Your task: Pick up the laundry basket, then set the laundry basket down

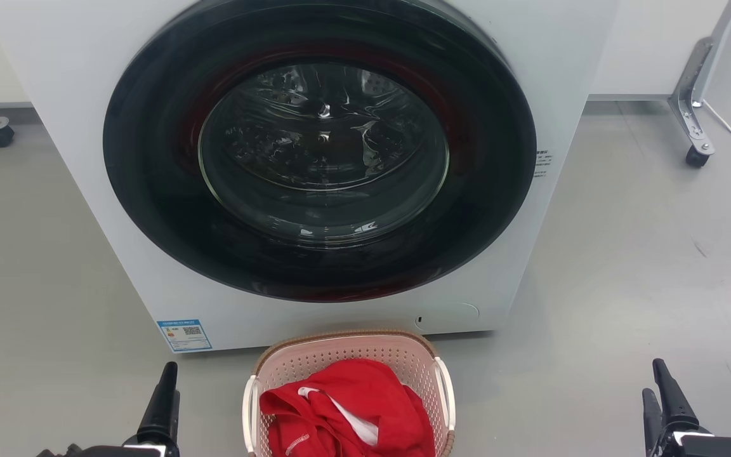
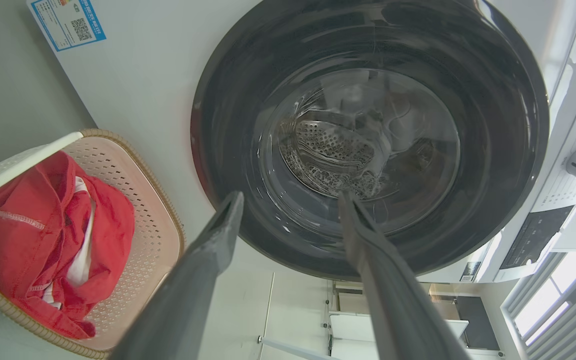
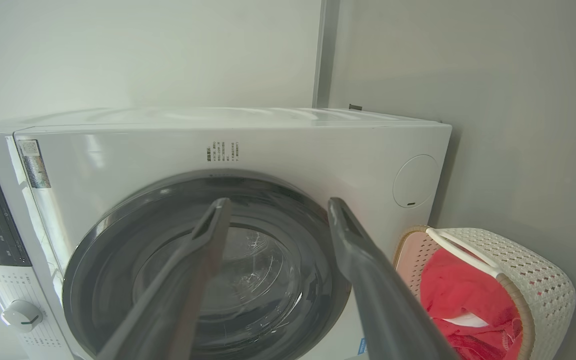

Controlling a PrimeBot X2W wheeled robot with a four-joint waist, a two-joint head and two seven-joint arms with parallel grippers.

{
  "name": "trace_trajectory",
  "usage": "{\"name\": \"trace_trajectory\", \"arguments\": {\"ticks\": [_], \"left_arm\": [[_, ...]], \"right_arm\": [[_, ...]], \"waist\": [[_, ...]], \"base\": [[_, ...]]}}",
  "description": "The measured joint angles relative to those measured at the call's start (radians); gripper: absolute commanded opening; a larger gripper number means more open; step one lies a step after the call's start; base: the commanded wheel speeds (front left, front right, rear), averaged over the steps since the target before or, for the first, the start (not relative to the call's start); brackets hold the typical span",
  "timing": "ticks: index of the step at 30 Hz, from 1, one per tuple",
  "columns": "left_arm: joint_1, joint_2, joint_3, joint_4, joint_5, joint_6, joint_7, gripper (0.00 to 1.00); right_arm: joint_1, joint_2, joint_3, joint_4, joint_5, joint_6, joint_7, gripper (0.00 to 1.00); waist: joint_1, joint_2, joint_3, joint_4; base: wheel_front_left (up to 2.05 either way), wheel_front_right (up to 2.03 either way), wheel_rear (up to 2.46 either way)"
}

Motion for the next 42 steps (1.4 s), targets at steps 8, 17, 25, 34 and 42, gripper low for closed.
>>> {"name": "trace_trajectory", "arguments": {"ticks": [8, 17, 25, 34, 42], "left_arm": [[0.0, 0.001, -0.023, -0.039, 0.124, 0.029, -0.031, 1.0], [0.0, 0.007, -0.073, -0.089, 0.318, 0.055, -0.062, 1.0], [-0.001, 0.033, -0.119, -0.126, 0.511, 0.079, -0.093, 1.0], [-0.001, 0.048, -0.17, -0.156, 0.737, 0.1, -0.124, 1.0], [0.0, 0.047, -0.18, -0.18, 0.884, 0.117, -0.15, 1.0]], "right_arm": [[0.001, 0.0, 0.024, -0.046, -0.134, -0.043, -0.032, 1.0], [0.012, -0.002, 0.07, -0.094, -0.339, -0.061, -0.062, 1.0], [0.017, -0.019, 0.119, -0.127, -0.523, -0.087, -0.094, 1.0], [0.02, -0.027, 0.163, -0.156, -0.713, -0.106, -0.124, 1.0], [0.023, -0.03, 0.187, -0.179, -0.847, -0.123, -0.151, 1.0]], "waist": [[0.0, 0.0, 0.0, 0.0], [-0.0001, 0.0, 0.0, 0.002], [0.0, 0.0, 0.001, 0.003], [0.0, 0.0, 0.002, 0.004], [0.0, 0.0, 0.004, 0.005]], "base": [[0.0, 0.0, 0.0], [0.0, 0.0, 0.0], [0.0, 0.0, 0.0], [0.0, 0.0, 0.0], [0.0, 0.0, 0.0]]}}
